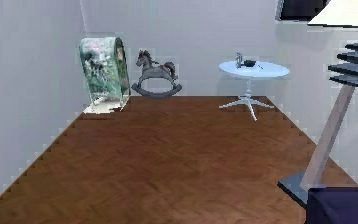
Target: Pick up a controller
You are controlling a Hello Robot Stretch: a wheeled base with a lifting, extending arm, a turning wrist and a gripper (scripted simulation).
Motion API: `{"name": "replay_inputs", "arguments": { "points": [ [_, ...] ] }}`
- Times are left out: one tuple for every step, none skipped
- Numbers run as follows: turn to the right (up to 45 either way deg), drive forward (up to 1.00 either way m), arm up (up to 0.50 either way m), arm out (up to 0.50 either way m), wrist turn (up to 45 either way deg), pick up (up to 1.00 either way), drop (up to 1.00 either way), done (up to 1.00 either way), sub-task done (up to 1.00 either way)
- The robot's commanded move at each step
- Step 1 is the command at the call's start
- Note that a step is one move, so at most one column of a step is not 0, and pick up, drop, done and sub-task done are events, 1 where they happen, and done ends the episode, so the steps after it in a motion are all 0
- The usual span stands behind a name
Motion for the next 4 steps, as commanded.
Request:
{"name": "replay_inputs", "arguments": {
  "points": [
    [0.0, 0.00, 0.00, 0.00, 45.0, 0.00, 0.00, 0.00, 0.00],
    [0.0, 0.00, 0.00, 0.00, 45.0, 0.00, 0.00, 0.00, 0.00],
    [0.0, 0.00, 0.00, 0.00, 45.0, 0.00, 0.00, 0.00, 0.00],
    [0.0, 0.00, 0.00, 0.00, 45.0, 0.00, 0.00, 0.00, 0.00]
  ]
}}
